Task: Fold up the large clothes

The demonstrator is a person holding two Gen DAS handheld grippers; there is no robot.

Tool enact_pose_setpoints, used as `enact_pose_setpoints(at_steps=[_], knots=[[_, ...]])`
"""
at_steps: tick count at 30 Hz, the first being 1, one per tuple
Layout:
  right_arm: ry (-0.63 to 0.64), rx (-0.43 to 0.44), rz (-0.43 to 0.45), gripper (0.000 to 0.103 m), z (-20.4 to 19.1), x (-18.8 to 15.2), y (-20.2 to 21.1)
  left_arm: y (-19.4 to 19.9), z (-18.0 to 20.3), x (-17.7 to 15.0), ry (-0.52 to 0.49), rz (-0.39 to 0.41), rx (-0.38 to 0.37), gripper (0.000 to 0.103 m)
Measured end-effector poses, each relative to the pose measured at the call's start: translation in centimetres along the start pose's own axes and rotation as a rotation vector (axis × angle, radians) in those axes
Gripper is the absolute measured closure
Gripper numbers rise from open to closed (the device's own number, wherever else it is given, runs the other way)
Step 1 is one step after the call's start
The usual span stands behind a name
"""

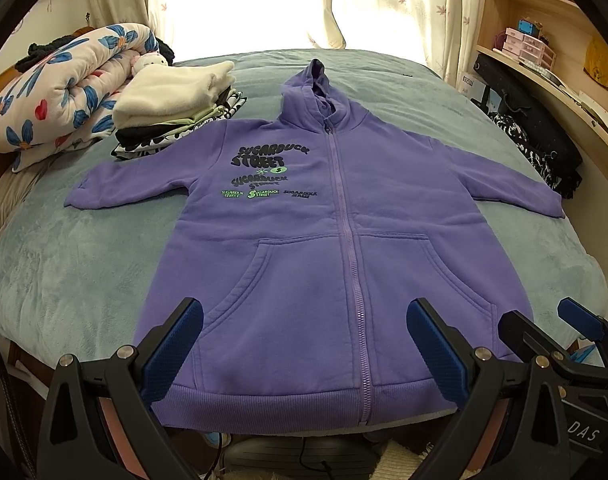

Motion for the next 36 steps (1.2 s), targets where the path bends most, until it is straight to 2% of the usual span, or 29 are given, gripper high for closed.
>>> enact_pose_setpoints(at_steps=[36], knots=[[-0.001,0.009,-0.011,0.000,-0.46,-0.66,-0.36,-0.45,0.43,0.50,-0.013,-0.020,0.016,0.003]])
Point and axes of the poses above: each gripper's, at about its wrist camera, not at the fingertips, and y roughly against the way its jaws point, z to its right, x to its top, the point moved 7 cm from there along -y, roughly the way its jaws point, and after that the axes turned 15 degrees about -x, right-handed, at the moved point
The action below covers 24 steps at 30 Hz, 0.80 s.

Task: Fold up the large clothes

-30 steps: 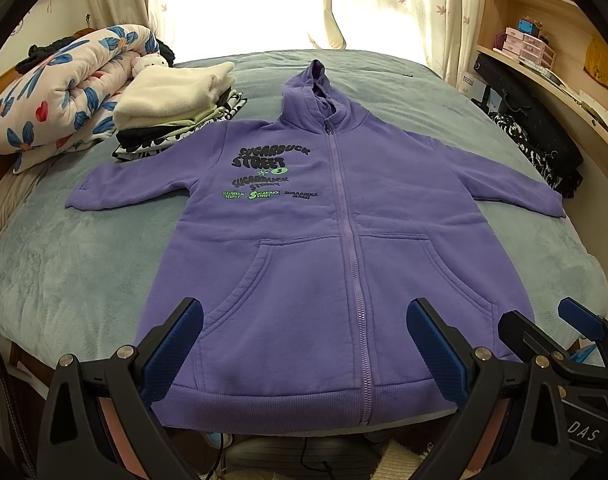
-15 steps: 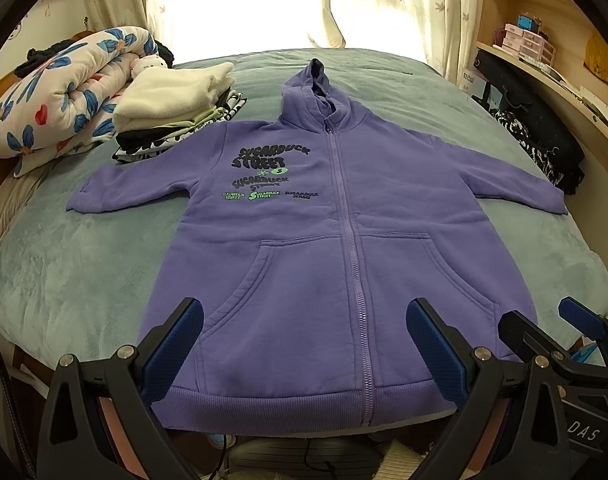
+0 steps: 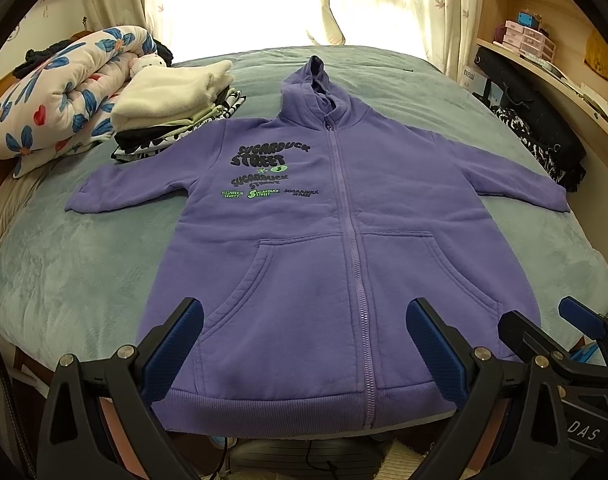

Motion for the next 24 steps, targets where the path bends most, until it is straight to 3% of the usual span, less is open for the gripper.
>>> enact_pose_setpoints(at_steps=[11,24], knots=[[0.012,-0.006,0.003,0.000,-0.6,-0.4,-0.4,-0.3,-0.7,0.6,0.004,0.012,0.029,0.003],[0.024,-0.014,-0.009,0.000,-0.1,2.0,-0.9,-0.9,-0.8,1.2,-0.004,0.019,0.060,0.003]])
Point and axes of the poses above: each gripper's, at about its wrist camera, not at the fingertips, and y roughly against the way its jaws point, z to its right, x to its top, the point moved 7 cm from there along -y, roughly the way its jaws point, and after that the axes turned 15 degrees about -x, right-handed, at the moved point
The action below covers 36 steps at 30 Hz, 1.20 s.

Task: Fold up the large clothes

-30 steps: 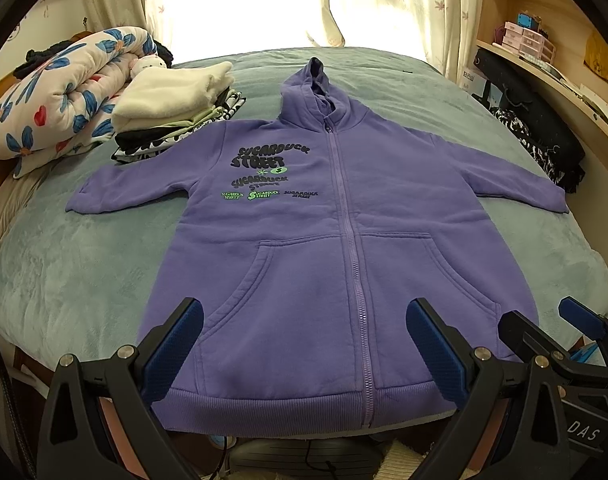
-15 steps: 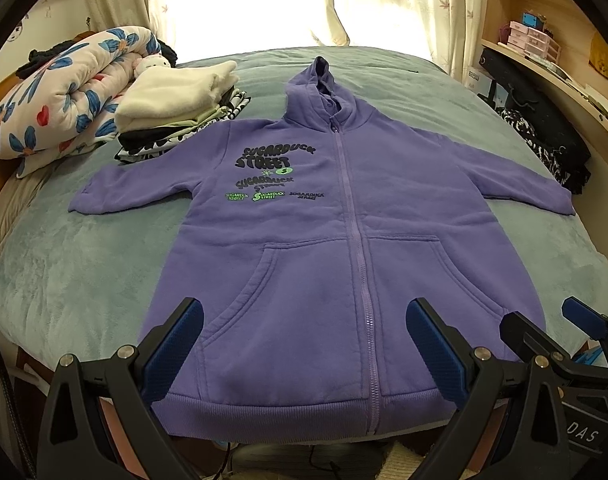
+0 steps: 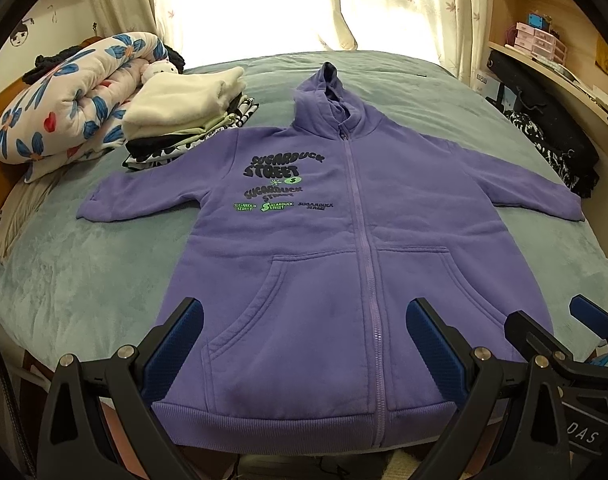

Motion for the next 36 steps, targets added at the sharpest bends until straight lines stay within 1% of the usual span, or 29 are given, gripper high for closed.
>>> enact_pose_setpoints(at_steps=[4,6,12,18,25,30,33,36], knots=[[0.012,0.000,0.002,0.000,-0.2,0.8,-0.3,-0.3,-0.5,0.4,0.013,-0.002,0.004,0.003],[0.020,-0.002,0.008,0.000,-0.2,1.2,-0.3,-0.4,-0.6,0.6,0.018,-0.002,0.002,0.005],[0.049,-0.027,0.032,0.000,-0.7,2.2,-0.3,-0.7,-0.9,1.1,0.029,-0.007,0.008,0.007],[0.067,-0.044,0.051,0.000,-0.9,3.1,-0.4,-1.1,-1.0,1.8,0.010,-0.005,0.015,0.007],[0.101,-0.101,0.143,0.000,-0.5,5.3,1.1,-1.4,-0.3,3.3,-0.010,-0.009,0.013,0.007],[0.101,-0.156,0.206,0.000,0.6,7.5,2.2,-1.2,0.8,5.1,-0.054,0.002,0.012,0.007],[0.070,-0.194,0.259,0.000,2.3,9.4,2.9,-0.7,1.8,6.7,-0.083,0.034,-0.002,0.007],[0.026,-0.207,0.296,0.000,4.2,11.0,3.7,0.0,3.0,8.6,-0.111,0.093,-0.032,0.007]])
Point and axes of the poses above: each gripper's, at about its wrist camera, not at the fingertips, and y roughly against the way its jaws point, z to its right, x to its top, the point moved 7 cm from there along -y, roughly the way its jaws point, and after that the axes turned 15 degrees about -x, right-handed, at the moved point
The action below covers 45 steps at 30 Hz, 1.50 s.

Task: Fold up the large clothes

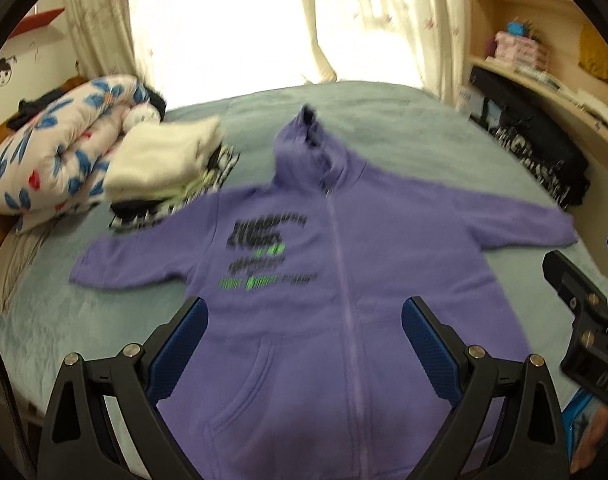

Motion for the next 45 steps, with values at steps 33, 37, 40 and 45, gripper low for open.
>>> enact_pose_setpoints(at_steps=[33,37,40,45], knots=[[-0.627,-0.061,-0.546,0.014,29.5,-7.0,-34.0,-30.4,20.8,11.1,-0.151,-0.083,-0.085,0.006],[-0.714,-0.017,-0.628,0.020,29.5,-10.0,-36.4,-34.2,22.8,8.8,-0.174,-0.129,-0.089,0.006],[-0.743,-0.020,-0.658,0.027,29.2,-11.1,-37.8,-36.8,24.0,7.5,-0.172,-0.163,-0.100,0.006],[-0.702,-0.032,-0.635,0.078,28.0,-9.9,-38.6,-40.8,23.9,5.5,-0.129,-0.296,-0.129,0.009]])
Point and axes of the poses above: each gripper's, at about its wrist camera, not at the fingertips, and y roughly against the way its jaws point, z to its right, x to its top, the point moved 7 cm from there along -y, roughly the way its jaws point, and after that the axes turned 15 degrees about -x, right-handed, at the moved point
